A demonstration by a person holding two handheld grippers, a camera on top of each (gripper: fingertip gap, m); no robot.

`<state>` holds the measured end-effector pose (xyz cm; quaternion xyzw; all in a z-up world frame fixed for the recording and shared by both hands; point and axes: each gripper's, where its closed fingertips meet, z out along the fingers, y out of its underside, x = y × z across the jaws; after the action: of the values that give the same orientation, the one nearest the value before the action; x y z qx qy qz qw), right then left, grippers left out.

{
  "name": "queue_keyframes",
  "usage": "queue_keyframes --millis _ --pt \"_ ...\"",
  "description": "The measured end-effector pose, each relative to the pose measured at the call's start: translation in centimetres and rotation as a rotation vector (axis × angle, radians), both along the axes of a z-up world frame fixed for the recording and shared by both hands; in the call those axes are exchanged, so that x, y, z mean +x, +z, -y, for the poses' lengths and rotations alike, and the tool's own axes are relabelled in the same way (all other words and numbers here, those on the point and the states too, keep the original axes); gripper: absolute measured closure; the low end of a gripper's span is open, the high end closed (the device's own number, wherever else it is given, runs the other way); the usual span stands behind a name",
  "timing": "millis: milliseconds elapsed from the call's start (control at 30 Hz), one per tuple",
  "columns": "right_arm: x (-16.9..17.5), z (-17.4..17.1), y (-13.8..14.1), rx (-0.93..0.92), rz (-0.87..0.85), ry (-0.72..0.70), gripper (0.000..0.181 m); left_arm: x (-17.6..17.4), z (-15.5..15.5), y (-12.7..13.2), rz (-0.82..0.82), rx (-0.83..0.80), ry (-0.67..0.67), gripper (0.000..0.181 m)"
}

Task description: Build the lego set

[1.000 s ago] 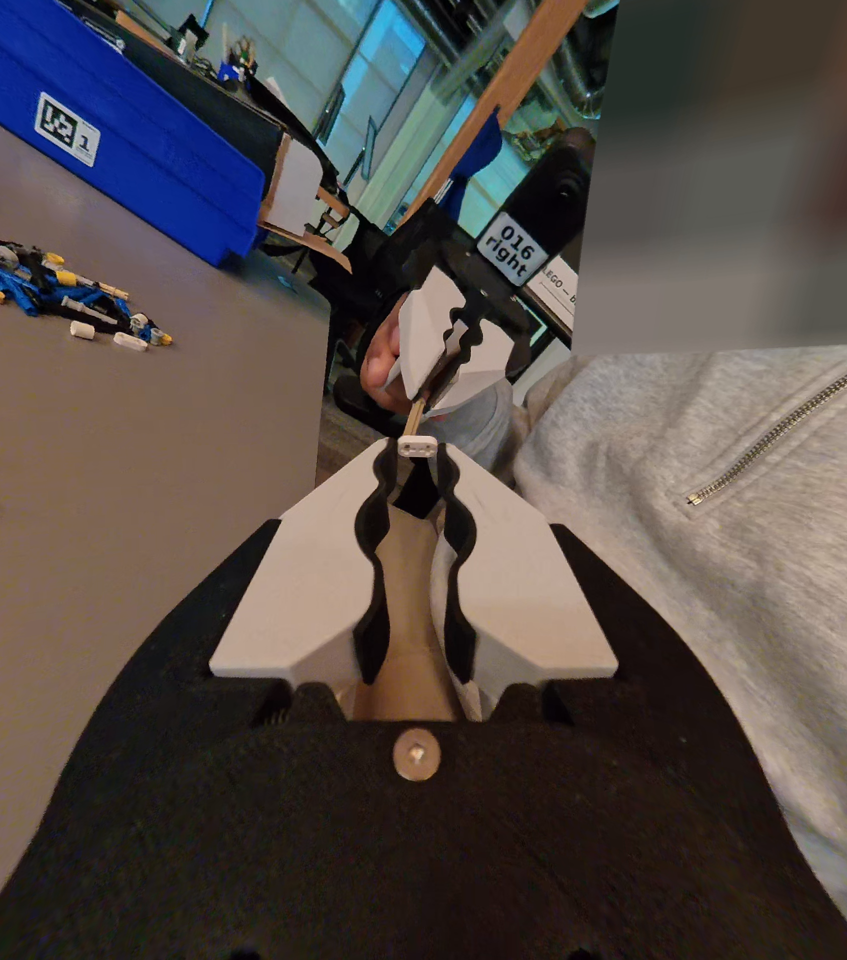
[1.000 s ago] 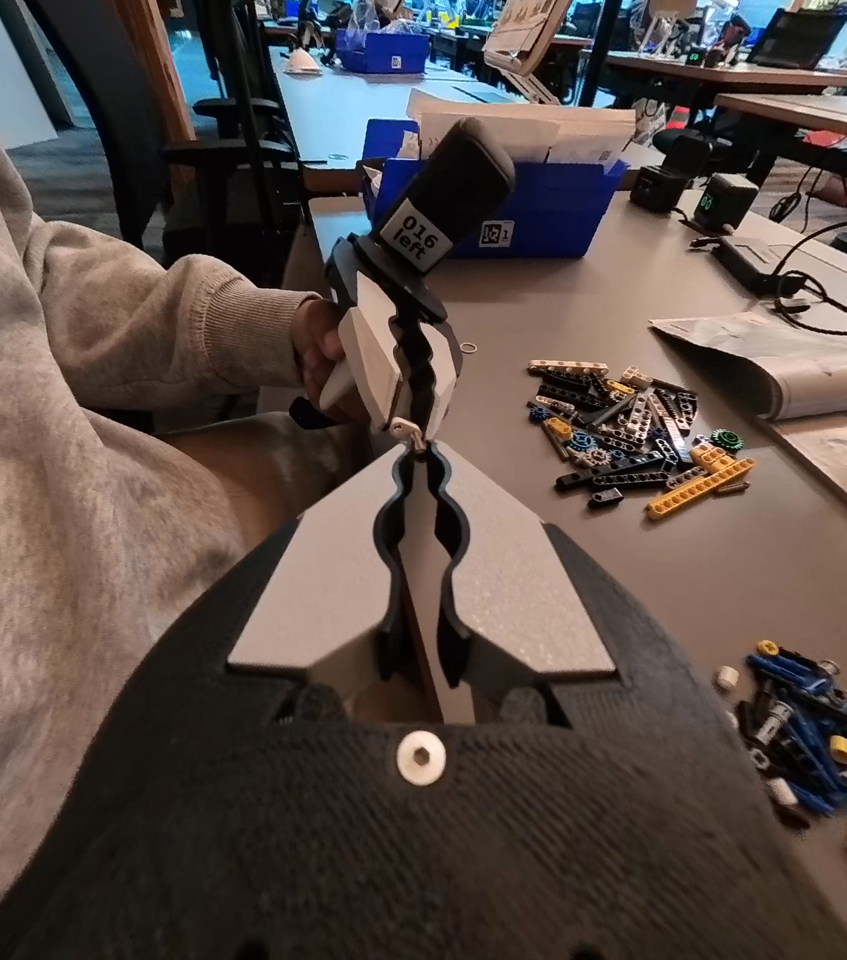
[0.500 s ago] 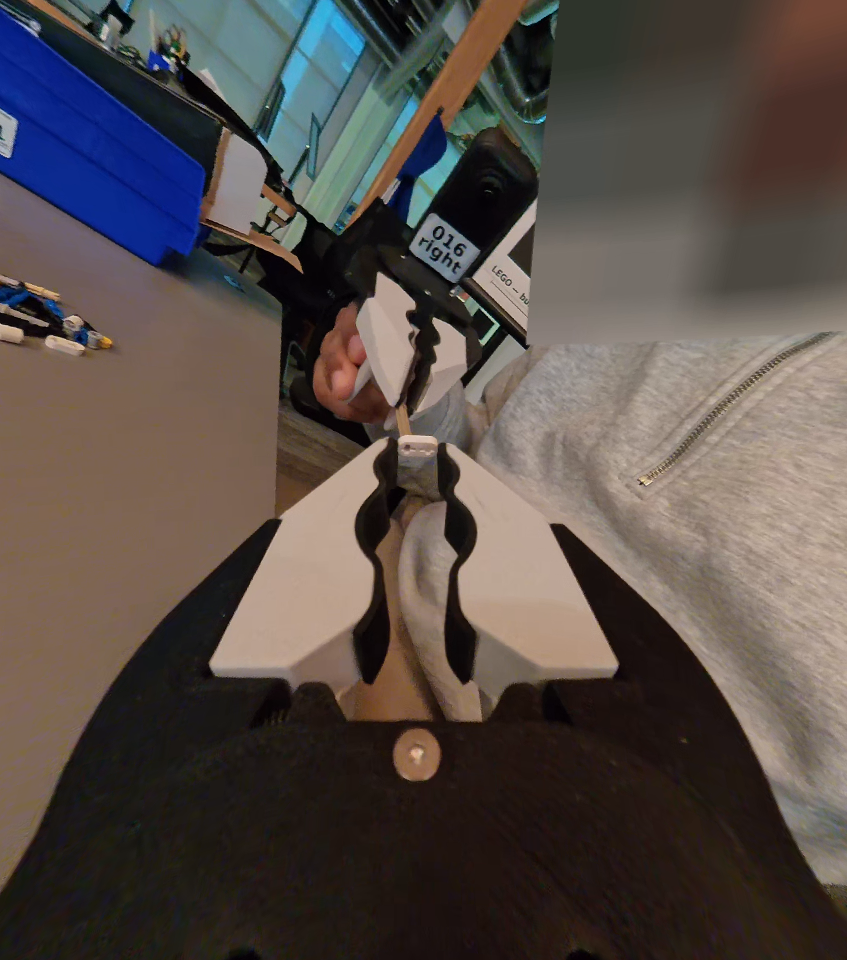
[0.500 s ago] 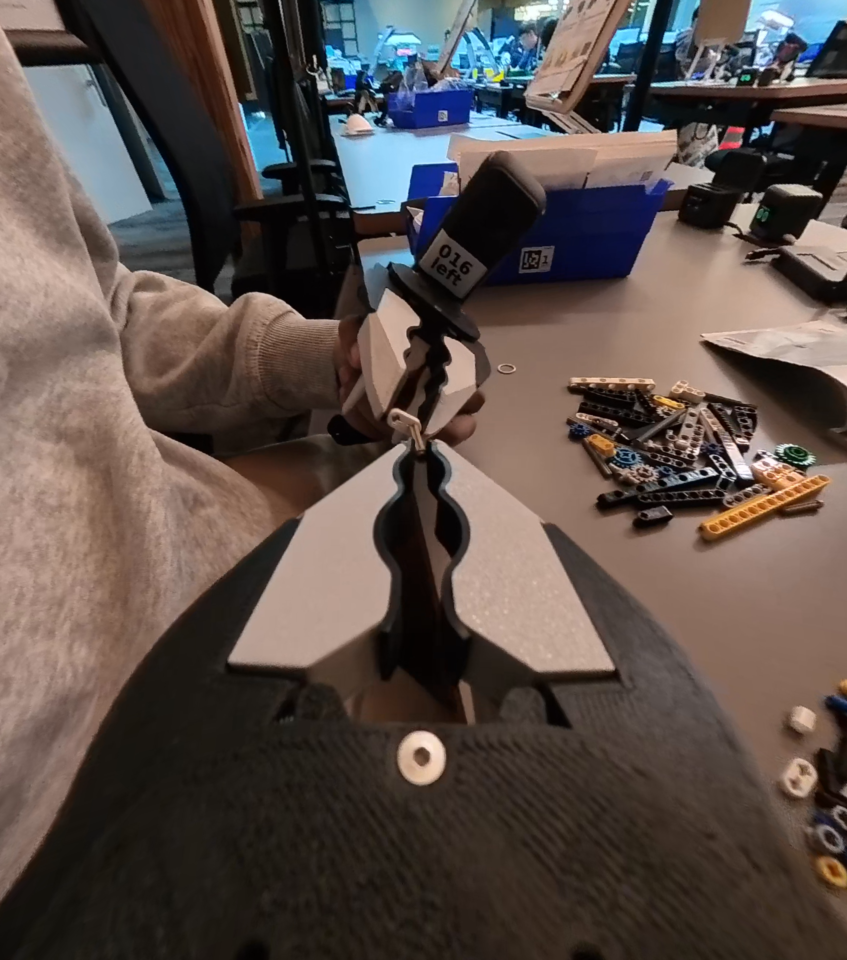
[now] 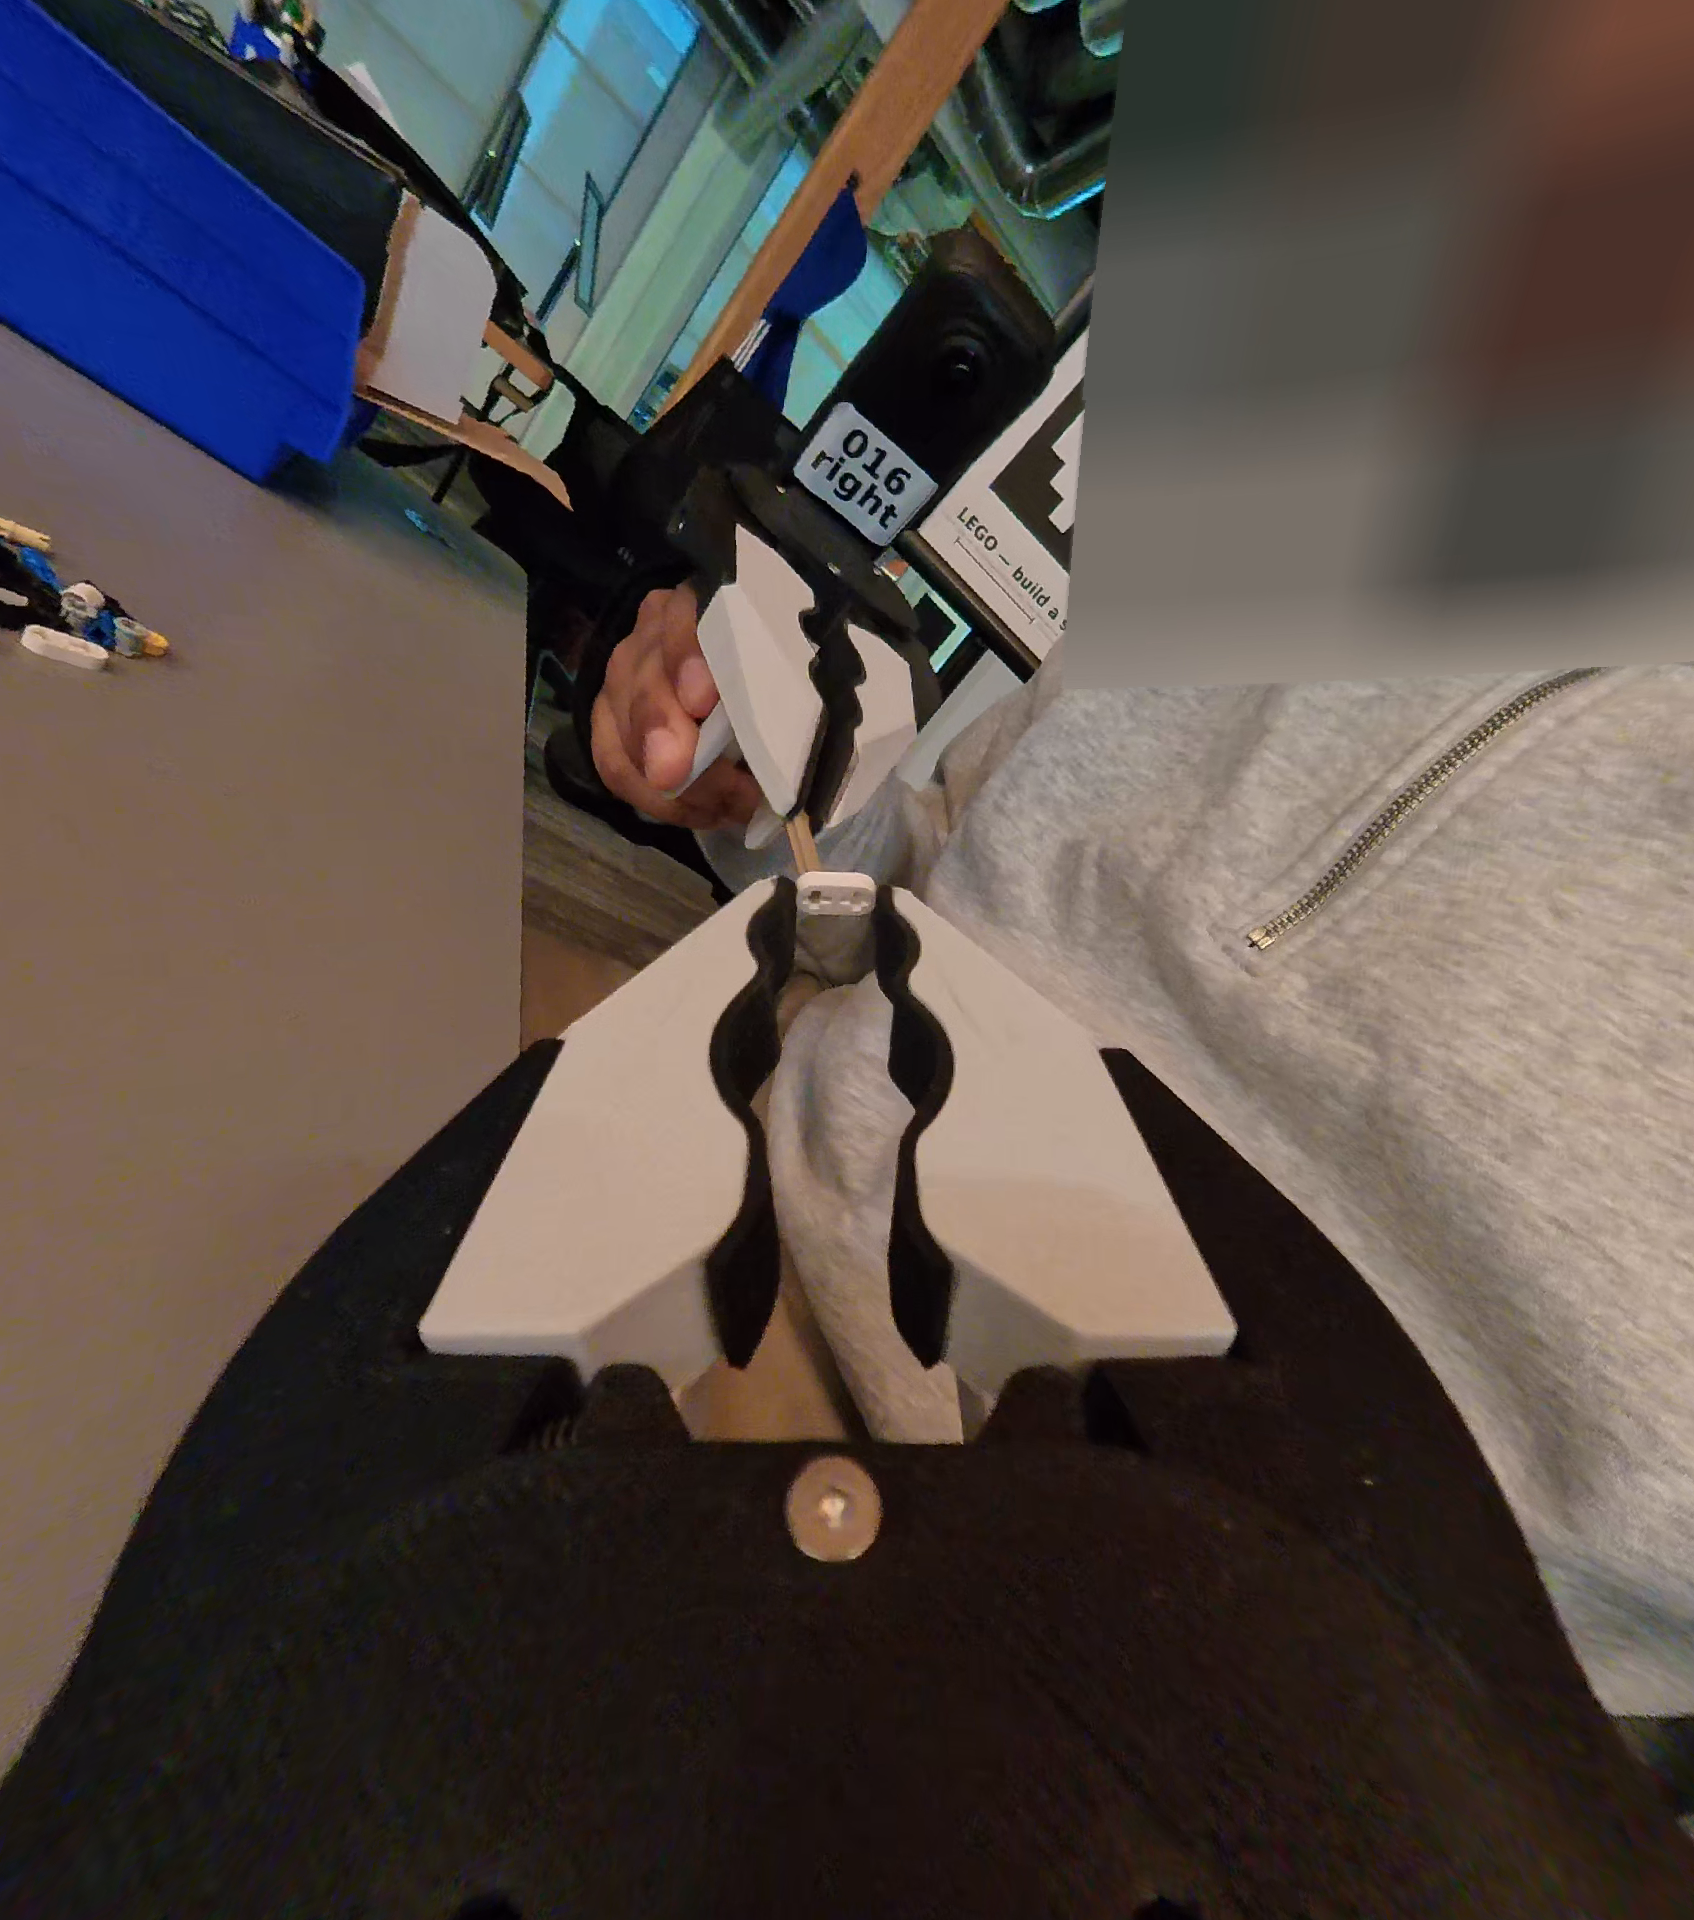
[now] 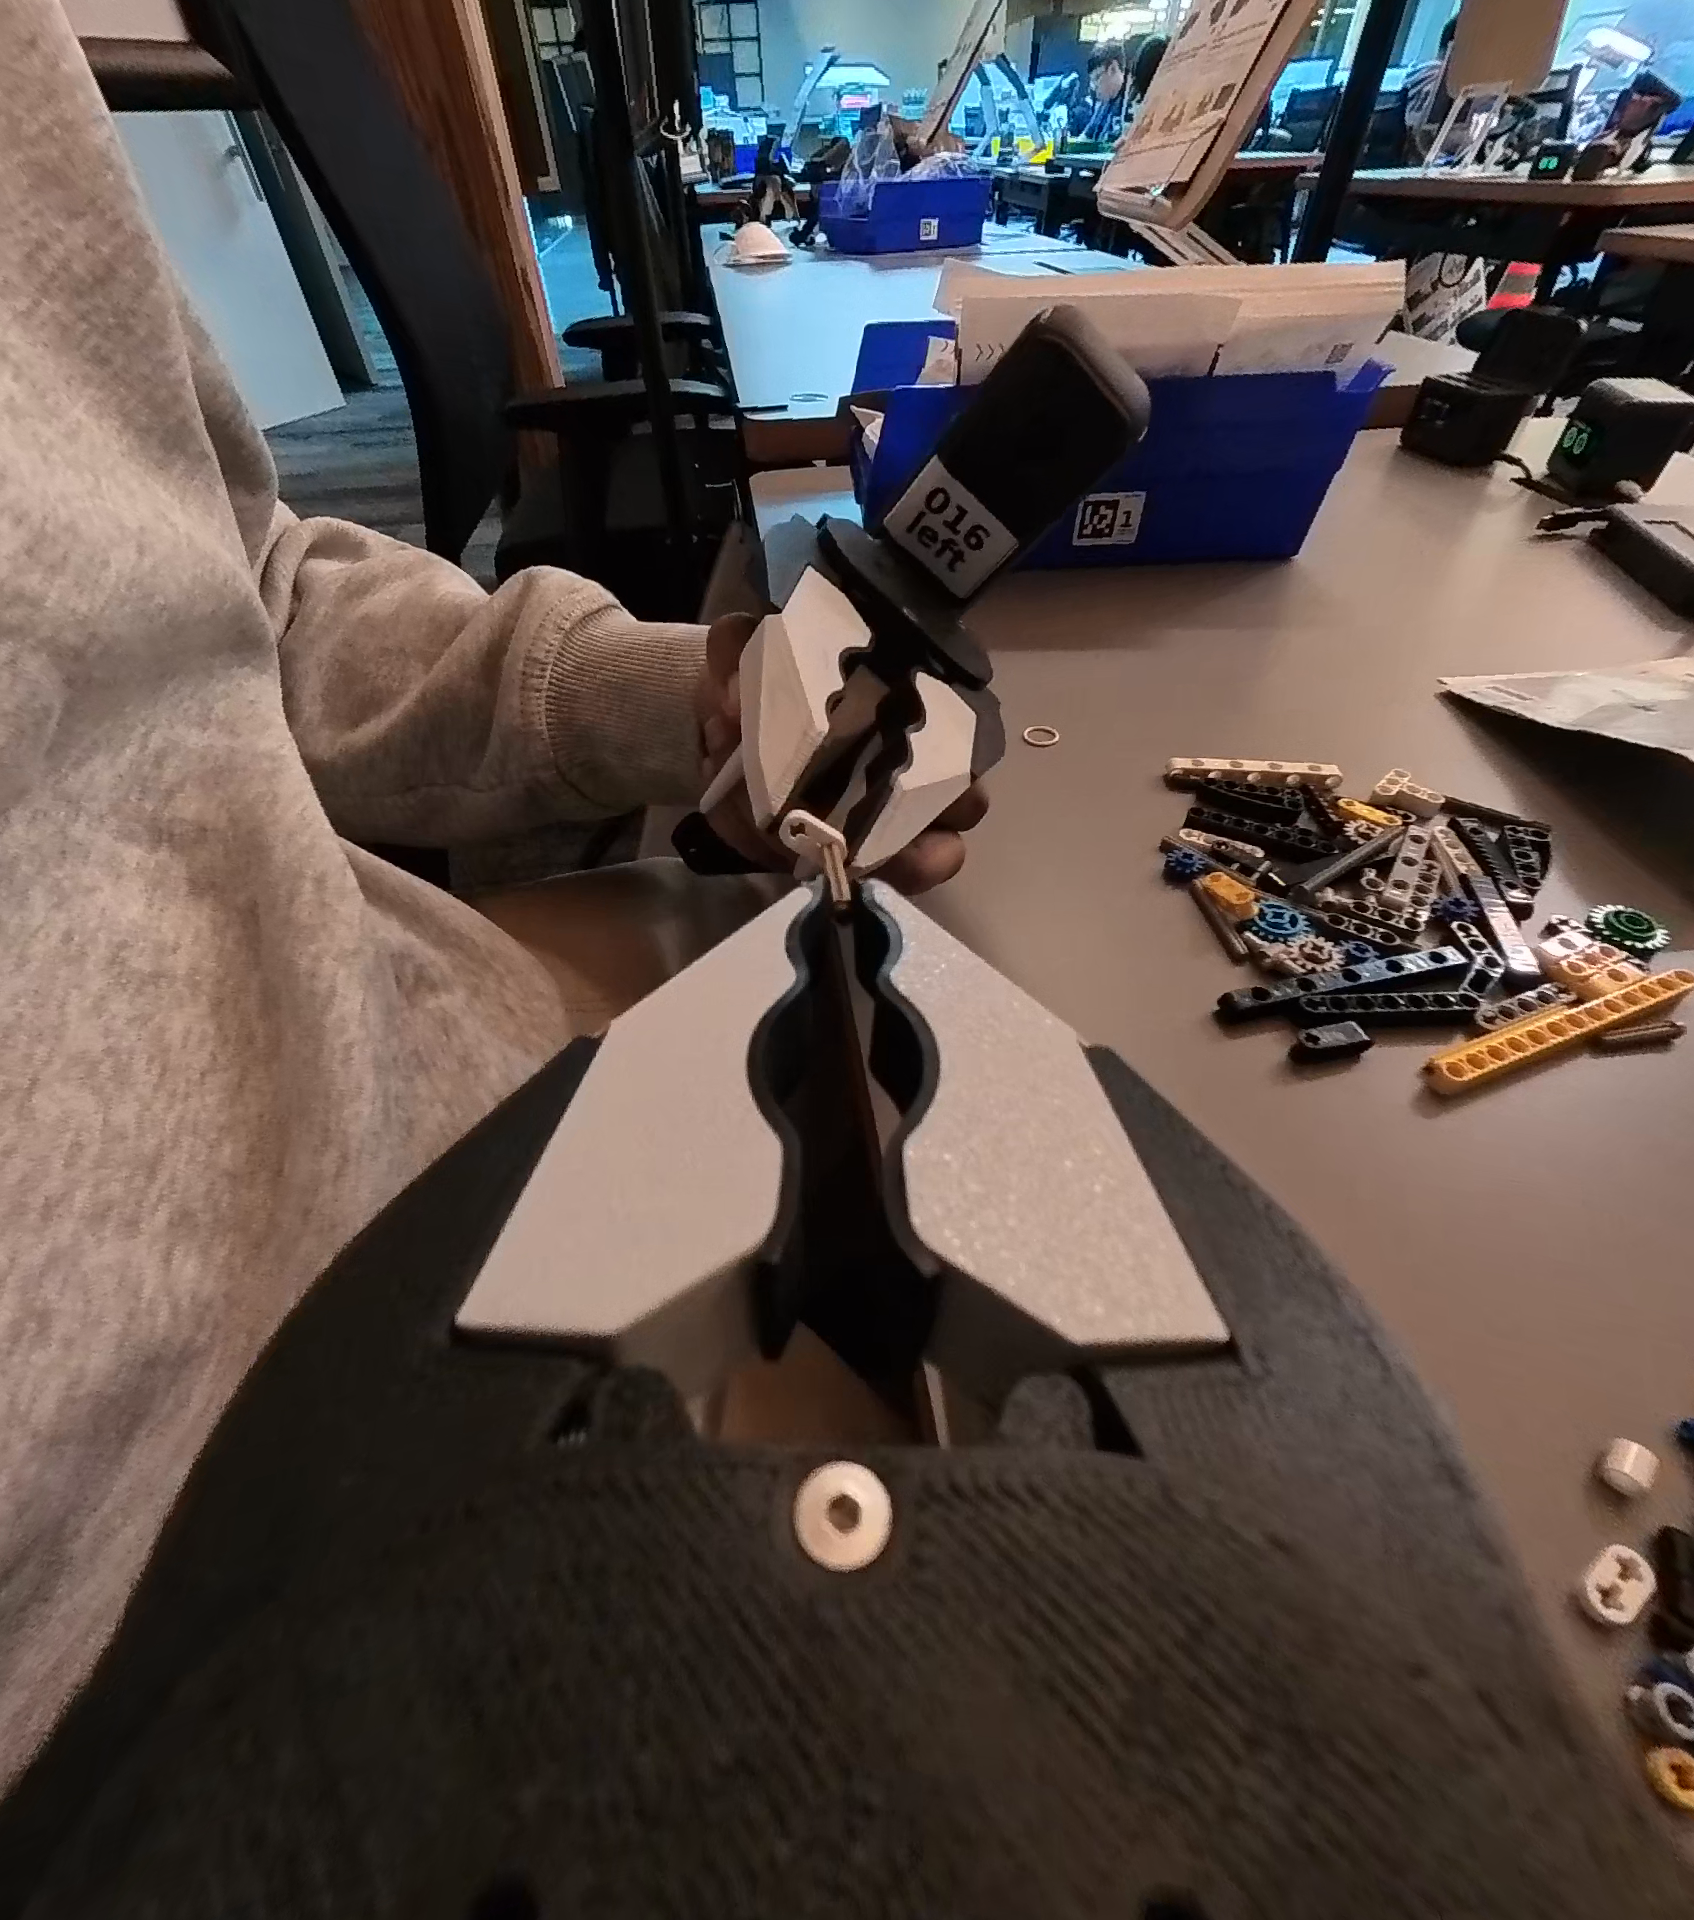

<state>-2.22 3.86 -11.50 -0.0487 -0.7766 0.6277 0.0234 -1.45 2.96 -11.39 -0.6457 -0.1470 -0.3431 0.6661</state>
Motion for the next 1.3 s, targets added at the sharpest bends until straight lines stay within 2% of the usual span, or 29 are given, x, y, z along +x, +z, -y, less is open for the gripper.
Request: queue_keyframes --millis 1033,1167,1300 --pt "0.3 -0.2 -1.1 0.064 -0.021 0.024 0.181 0.2 -0.5 -1.4 0.003 -0.107 -0.015 0.17" --pt "1.0 0.9 -2.9 0.148 -0.07 0.044 0.181 0.7 -1.0 -2.0 -0.019 -0.149 -0.03 0.169" --pt "-1.0 -0.3 -1.7 0.113 -0.092 -0.054 0.181 0.0 -0.7 -1.7 -0.014 -0.131 0.015 0.17"
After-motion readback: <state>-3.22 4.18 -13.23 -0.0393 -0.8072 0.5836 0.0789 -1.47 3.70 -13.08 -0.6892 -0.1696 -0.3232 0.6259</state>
